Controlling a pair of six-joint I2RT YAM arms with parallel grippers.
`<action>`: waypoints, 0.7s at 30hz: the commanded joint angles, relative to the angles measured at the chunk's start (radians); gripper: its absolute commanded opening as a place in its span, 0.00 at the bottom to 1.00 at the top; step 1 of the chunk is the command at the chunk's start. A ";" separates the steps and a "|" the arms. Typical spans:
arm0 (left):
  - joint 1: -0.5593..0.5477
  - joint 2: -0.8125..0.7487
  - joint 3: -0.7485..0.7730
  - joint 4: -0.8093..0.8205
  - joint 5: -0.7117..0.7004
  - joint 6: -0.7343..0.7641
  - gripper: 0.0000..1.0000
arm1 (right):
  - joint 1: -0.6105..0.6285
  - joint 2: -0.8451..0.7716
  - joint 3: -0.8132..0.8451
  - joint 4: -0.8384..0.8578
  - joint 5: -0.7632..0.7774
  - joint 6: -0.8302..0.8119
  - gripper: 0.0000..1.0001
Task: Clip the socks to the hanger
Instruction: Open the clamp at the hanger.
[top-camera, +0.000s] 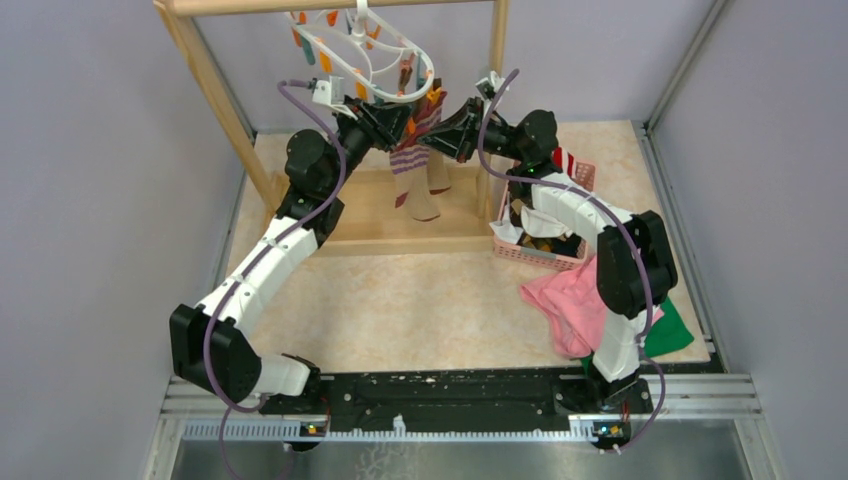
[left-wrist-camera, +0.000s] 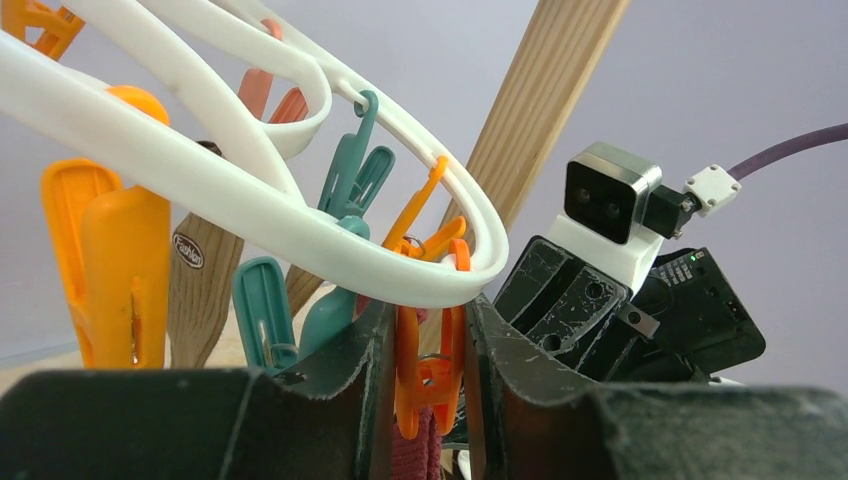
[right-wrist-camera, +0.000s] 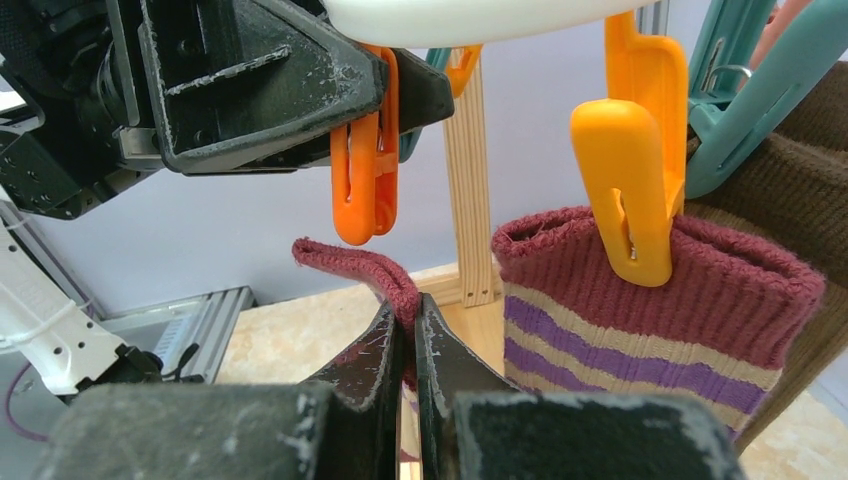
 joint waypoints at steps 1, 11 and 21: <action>0.000 -0.027 -0.010 0.079 0.016 0.009 0.18 | 0.001 -0.041 0.037 0.051 -0.002 0.034 0.00; 0.000 -0.024 -0.013 0.079 0.022 0.012 0.18 | 0.000 -0.036 0.047 0.072 0.002 0.077 0.00; 0.000 -0.025 -0.018 0.078 0.022 0.017 0.18 | 0.001 -0.029 0.078 0.048 0.025 0.128 0.00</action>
